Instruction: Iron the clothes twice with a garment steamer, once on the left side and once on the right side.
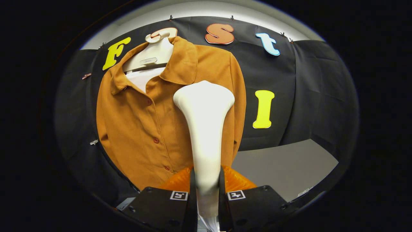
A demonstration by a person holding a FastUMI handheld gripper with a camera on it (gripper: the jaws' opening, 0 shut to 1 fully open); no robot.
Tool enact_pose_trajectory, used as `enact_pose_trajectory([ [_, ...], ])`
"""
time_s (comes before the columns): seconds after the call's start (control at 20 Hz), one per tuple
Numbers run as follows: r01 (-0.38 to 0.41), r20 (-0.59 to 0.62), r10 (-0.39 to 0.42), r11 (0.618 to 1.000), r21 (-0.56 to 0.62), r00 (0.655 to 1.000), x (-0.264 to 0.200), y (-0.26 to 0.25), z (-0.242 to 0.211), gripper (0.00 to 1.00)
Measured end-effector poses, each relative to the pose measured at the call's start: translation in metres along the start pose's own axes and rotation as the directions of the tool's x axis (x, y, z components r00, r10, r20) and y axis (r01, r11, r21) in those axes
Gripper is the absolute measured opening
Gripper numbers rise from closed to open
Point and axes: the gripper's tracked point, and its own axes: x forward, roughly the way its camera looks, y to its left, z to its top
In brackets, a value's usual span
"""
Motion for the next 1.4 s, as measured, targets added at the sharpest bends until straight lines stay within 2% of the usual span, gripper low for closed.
enact_pose_trajectory([
  [0.25, 0.014, -0.022, -0.015, 1.000, -0.006, 1.000, 0.008, 0.002, -0.020, 0.29],
  [0.65, 0.018, -0.149, -0.015, 1.000, 0.020, 0.989, 0.016, 0.013, -0.097, 0.29],
  [1.4, 0.068, -0.363, -0.057, 0.998, 0.017, 0.930, 0.022, 0.022, -0.245, 0.29],
])
